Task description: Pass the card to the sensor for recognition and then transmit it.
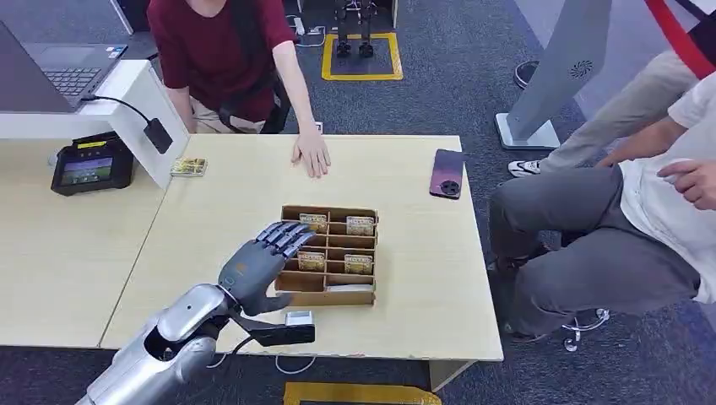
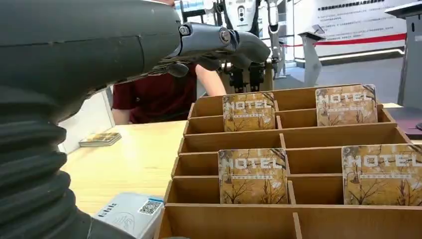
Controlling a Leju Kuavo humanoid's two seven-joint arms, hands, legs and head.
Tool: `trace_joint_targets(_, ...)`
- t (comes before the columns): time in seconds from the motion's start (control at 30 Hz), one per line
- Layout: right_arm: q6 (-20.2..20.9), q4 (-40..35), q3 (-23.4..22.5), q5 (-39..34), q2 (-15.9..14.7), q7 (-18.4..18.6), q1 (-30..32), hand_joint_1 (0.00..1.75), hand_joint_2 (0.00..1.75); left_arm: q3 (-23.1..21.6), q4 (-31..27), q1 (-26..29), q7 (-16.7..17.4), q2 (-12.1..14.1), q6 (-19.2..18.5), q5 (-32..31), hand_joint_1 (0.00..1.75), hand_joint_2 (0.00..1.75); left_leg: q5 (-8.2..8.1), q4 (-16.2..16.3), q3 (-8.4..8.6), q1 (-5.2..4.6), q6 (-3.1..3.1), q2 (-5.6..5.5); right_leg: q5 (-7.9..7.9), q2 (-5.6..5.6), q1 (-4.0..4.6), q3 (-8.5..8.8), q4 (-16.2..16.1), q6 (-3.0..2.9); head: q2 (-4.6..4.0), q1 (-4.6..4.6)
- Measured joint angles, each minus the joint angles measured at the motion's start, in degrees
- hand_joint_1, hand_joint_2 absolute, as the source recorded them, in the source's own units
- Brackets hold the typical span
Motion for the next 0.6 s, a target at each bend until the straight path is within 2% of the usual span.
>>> trace_joint_targets(0.6,0.3,0.0,0.0,0.0,0.0,-0.1,0.0,0.0,0.0,0.0,3.2,-0.3,1.9,-2.9,0.6,-2.0,0.0,1.75,0.0,0.0,0.0,0.0,0.0,0.0,0.0,0.0,0.0,0.0,0.0,0.0,0.0,-0.02)
